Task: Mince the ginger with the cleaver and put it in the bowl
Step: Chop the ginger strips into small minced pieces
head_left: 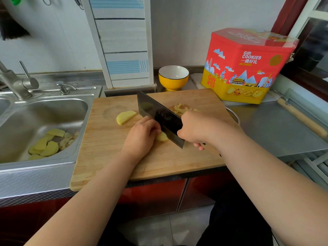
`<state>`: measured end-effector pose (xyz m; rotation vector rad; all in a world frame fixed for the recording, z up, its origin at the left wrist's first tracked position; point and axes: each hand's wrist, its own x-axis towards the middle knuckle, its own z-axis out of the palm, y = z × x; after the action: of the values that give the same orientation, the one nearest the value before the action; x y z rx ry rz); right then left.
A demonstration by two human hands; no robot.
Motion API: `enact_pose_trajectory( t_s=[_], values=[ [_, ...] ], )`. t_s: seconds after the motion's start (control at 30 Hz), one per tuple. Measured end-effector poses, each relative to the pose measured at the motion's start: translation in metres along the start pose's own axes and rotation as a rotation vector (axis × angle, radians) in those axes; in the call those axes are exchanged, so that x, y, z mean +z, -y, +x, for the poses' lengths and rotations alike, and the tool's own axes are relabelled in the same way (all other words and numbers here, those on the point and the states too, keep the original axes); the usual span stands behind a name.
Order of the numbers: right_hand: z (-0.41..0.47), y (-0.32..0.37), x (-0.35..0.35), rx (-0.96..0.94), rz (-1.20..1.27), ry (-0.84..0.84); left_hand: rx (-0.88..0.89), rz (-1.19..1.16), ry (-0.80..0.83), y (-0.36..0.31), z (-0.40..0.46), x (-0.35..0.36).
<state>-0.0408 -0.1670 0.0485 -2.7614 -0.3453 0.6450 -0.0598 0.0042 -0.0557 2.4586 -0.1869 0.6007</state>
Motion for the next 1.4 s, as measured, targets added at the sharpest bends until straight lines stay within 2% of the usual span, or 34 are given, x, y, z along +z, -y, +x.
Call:
enact_pose_trajectory(
  t_s=[0.2, 0.37, 0.67, 1.17, 1.4],
  values=[
    [0.004, -0.008, 0.003, -0.004, 0.039, -0.012, -0.004, -0.002, 0.005, -0.001, 0.000, 0.000],
    [0.005, -0.021, 0.001, 0.007, 0.179, -0.001, -0.012, 0.000, 0.028, 0.000, 0.000, -0.001],
    [-0.019, -0.009, -0.009, -0.056, 0.088, -0.099, 0.018, 0.036, -0.003, 0.000, -0.004, -0.002],
    [-0.006, 0.003, -0.001, 0.009, 0.016, 0.024, 0.022, 0.032, -0.014, 0.004, -0.003, -0.001],
    [-0.002, -0.010, 0.002, 0.011, 0.048, 0.021, 0.018, 0.037, -0.009, 0.004, -0.003, -0.001]
  ],
)
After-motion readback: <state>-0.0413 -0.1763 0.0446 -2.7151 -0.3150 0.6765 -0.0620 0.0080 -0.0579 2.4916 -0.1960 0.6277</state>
